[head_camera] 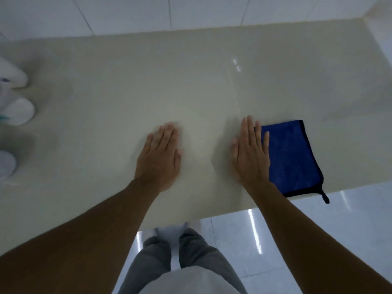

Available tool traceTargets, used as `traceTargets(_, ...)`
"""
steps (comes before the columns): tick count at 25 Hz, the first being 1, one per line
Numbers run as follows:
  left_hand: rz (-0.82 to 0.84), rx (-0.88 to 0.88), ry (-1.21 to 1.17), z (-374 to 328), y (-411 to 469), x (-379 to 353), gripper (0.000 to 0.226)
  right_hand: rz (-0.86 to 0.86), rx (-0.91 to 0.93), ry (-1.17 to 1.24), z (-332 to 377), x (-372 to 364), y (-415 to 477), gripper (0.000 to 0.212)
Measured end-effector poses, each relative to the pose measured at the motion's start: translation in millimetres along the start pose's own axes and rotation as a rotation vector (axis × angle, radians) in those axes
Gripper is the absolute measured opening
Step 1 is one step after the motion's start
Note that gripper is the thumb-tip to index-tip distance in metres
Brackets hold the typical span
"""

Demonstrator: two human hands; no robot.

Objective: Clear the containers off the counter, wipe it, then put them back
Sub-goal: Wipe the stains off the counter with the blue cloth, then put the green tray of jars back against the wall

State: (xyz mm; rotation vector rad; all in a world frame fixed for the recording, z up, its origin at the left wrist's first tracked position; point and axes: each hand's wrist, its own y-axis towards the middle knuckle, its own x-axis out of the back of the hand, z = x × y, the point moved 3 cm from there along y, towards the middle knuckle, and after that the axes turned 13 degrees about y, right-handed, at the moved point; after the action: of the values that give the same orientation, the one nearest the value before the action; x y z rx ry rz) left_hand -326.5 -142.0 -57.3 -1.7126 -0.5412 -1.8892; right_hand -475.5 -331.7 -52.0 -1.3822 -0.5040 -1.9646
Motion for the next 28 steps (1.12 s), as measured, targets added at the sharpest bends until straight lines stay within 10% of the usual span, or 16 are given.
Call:
traceTargets(14, 0.015, 0.143, 0.032, 181.3, -14.2, 107.5, 0.059, 0.214, 0.402, 0.169, 261.6, 19.2, 33.7, 0.062)
traceTargets(28, 0.089, 0.612, -0.011, 470.9, -124.2, 61.7, 0.056, 0.445, 0.724, 0.403, 591.7, -92.0, -12.6, 0.039)
